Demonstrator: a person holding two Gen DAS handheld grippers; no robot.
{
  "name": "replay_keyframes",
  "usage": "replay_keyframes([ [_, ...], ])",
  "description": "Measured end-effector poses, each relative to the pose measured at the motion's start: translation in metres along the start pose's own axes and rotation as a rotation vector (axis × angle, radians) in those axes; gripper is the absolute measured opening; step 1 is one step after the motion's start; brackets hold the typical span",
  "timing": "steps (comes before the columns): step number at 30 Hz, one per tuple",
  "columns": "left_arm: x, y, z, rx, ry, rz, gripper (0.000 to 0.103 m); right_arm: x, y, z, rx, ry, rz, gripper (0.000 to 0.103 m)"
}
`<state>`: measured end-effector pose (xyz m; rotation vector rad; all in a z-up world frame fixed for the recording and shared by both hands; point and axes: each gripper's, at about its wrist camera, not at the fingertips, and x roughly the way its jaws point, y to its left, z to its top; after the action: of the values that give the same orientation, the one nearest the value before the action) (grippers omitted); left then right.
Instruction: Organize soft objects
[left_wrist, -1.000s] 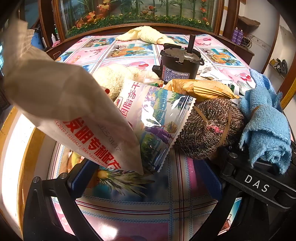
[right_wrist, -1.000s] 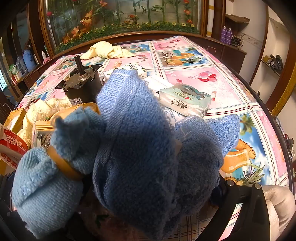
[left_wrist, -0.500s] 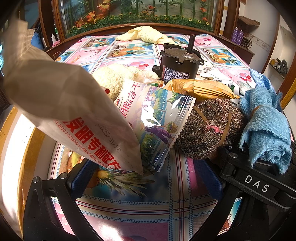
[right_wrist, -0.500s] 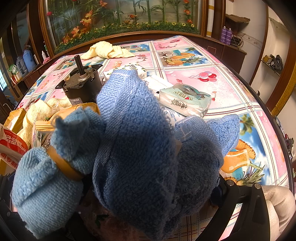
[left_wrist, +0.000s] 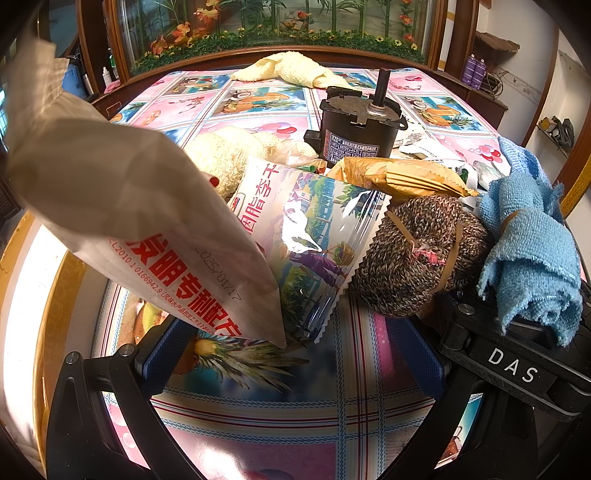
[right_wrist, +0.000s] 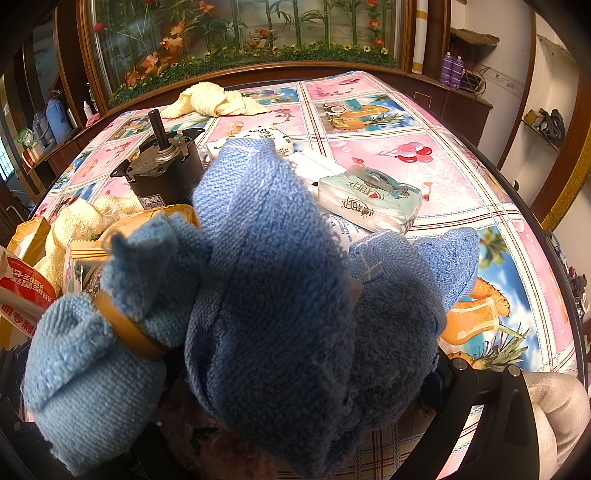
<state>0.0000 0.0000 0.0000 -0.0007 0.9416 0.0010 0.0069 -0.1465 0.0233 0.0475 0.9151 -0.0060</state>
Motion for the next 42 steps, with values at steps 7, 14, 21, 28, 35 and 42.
replay_keyframes([
  [7,0.000,0.000,0.000,0.000,0.000,0.000,0.103,0.000,0.000,0.000,0.000,0.000,0.000,0.103],
  [14,0.000,0.000,0.000,0.000,0.000,0.000,0.103,0.001,-0.001,0.000,0.000,0.000,0.000,0.103],
  [21,-0.004,0.000,-0.005,0.011,0.024,-0.016,0.103,0.000,0.001,-0.003,-0.043,0.019,0.011,0.103],
  [28,-0.014,-0.004,-0.021,0.011,0.028,-0.005,0.103,-0.002,-0.001,-0.002,-0.049,0.076,0.002,0.103],
  [35,-0.034,-0.007,-0.029,0.024,-0.008,-0.089,0.088,-0.002,-0.002,-0.003,-0.062,0.068,0.016,0.102],
  [42,-0.096,0.013,-0.047,-0.004,-0.134,-0.201,0.088,-0.031,-0.007,-0.007,-0.055,-0.046,0.017,0.102],
])
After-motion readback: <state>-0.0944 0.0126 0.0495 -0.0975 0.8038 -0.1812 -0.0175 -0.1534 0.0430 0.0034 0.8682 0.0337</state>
